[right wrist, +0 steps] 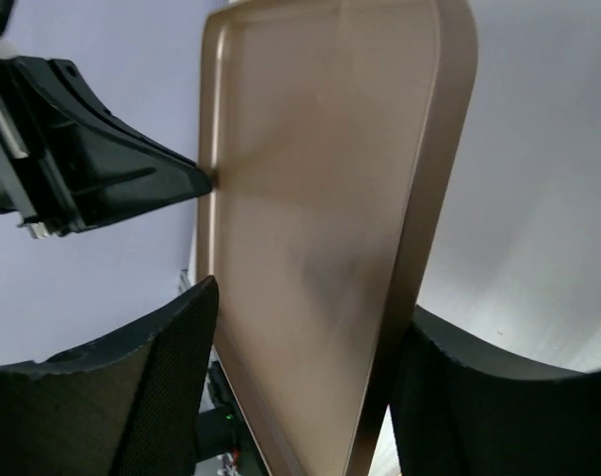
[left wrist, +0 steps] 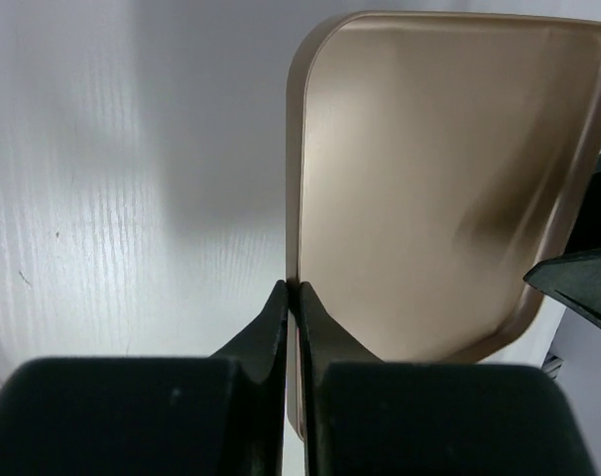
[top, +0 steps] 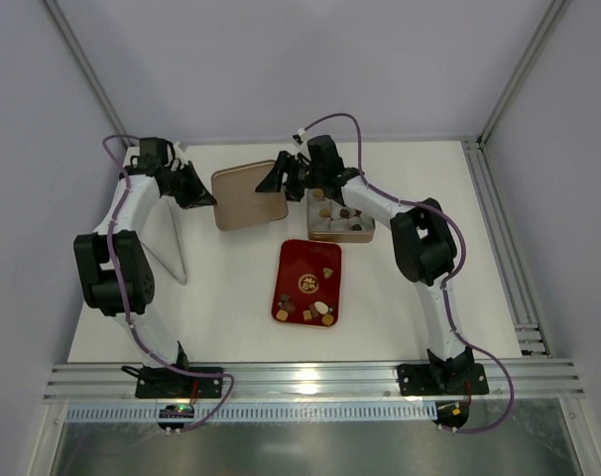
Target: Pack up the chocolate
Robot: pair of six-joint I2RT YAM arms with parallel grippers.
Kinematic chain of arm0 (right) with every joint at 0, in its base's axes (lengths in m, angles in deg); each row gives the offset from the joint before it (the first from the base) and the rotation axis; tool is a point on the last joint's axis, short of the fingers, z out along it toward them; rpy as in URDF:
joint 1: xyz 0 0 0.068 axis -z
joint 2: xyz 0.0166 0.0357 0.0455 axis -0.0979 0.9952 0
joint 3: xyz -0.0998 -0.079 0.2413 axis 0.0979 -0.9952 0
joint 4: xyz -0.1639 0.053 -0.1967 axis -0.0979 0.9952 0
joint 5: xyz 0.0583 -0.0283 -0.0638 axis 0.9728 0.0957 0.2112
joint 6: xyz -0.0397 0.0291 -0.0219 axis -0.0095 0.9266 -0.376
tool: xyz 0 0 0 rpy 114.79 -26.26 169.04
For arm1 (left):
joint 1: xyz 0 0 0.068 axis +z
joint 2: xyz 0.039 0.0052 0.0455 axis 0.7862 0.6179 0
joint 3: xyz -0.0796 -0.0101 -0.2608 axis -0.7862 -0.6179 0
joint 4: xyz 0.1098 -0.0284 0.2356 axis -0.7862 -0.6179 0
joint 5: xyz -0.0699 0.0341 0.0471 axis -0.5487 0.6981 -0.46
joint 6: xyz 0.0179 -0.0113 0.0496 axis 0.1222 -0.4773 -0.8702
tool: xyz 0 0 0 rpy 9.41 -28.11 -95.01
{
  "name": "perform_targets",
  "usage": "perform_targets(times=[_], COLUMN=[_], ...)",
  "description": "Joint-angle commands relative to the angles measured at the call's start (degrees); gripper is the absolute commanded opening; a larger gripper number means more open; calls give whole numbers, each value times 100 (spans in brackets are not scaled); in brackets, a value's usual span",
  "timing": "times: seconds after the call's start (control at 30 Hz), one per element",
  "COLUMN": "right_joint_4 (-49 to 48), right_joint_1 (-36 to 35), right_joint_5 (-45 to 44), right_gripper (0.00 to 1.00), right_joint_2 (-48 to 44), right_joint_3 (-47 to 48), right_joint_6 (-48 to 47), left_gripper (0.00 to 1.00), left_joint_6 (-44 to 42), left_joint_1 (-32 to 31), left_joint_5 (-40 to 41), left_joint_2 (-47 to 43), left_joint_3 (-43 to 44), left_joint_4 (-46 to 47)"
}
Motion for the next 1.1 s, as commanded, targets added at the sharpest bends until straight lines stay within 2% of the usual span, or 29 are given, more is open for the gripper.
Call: perform_targets(times=[0.0,0.2,0.23,0.3,0.43,0.47,0.53,0.6,0.63,0.7,0.73,0.77,0.83,0.9,1.0,1.03,1.07], right_joint_4=[-996,-1717,-1857,-1989,-2314,-2350,-2403,-2394,-2394,-2403,-2377,-2342,-2167,-1991,-1368,-1044,-902], right_joint_1=[-5,13,13,31,57,74,92,110,118,127,127,145,162,206,338,373,460], right_joint_5=[535,772,825,860,957,983,1001,1036,1054,1089,1098,1106,1115,1124,1115,1089,1080], right_gripper=[64,42,33,24,14,7,4,4,4,4,4,4,4,4,4,4,4], right_joint_2=[-59,-94,-103,-146,-226,-252,-331,-384,-419,-463,-498,-533,-595,-691,-858,-911,-964], right_joint_3=[-47,-373,-451,-531,-724,-751,-795,-804,-812,-830,-830,-830,-821,-821,-742,-725,-725], right_joint_6=[727,1369,1413,1570,1817,1852,1905,1949,1984,2028,2063,2063,2081,2055,1941,1906,1827], left_gripper=[0,0,0,0,0,0,3,15,29,42,55,60,68,69,70,72,72], left_joint_6=[102,110,111,102,93,84,75,49,23,-100,-144,-179,-276,-390,-995,-1441,-1645], left_joint_1=[27,27,27,19,27,27,19,19,19,19,27,19,1,-112,-963,-1592,-1912], left_joint_5=[-310,-380,-398,-398,-398,-381,-310,-179,-126,-56,67,129,295,497,1559,1927,2566], left_joint_2=[-370,-423,-432,-467,-555,-573,-660,-809,-862,-1011,-1160,-1249,-1503,-1688,-2197,-2416,-2523], left_joint_3=[-46,-116,-125,-143,-187,-196,-213,-231,-239,-231,-222,-213,-196,-196,-222,-239,-266], left_joint_4=[260,286,287,287,287,287,260,251,243,234,234,234,234,234,243,260,286])
